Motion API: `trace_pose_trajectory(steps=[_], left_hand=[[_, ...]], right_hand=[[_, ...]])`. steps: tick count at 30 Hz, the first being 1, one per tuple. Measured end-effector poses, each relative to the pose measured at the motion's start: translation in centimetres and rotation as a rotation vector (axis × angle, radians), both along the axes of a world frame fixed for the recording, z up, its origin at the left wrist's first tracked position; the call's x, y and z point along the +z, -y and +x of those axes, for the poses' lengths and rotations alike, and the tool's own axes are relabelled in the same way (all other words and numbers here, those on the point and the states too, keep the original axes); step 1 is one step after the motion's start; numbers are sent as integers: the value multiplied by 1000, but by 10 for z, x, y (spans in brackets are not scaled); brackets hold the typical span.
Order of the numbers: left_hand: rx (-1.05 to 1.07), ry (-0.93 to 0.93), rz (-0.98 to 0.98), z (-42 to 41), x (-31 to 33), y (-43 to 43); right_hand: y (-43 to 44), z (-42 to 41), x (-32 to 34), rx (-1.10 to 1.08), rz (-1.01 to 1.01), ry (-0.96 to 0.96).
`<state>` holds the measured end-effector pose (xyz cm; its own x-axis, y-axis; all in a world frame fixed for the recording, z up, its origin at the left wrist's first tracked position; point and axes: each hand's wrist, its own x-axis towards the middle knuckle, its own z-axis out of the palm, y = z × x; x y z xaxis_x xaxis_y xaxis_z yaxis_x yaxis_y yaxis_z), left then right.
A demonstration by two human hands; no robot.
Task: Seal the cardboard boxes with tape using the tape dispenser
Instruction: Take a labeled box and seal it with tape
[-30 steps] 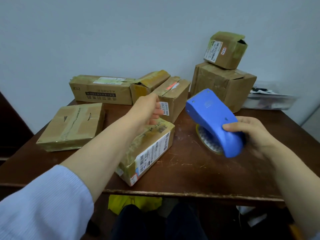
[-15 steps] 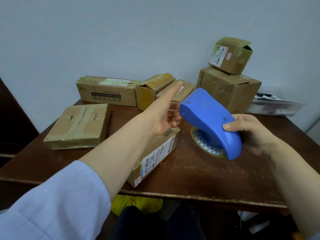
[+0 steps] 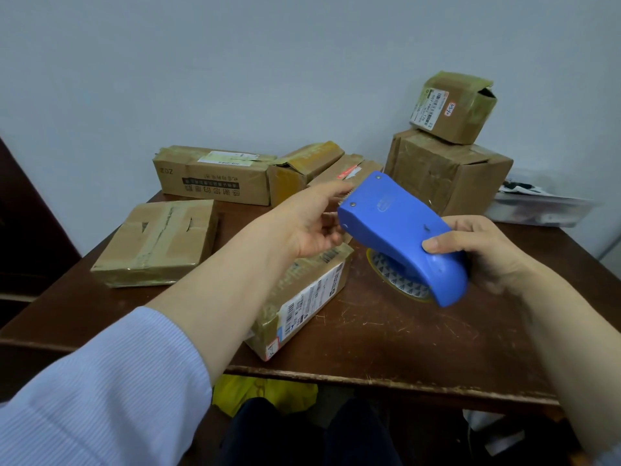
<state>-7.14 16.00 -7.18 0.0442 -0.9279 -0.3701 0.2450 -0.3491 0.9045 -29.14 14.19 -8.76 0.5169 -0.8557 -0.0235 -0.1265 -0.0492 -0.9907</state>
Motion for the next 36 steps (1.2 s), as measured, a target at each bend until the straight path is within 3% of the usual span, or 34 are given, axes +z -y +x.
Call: trace_pose_trajectory(steps=[6,13,21,36], left_hand=[[70,20,5,4,-5,7],[152,497,-191,15,-9,17],[260,705,-159,69,-16,41],[174,837,-130,70,-37,64]], right_hand=[[-3,5,7,-2,1,-25],[-16,21,19,-63,11,-87],[-19,-7,16,-198,80,-168],[-16,1,9,-274,128,-282]])
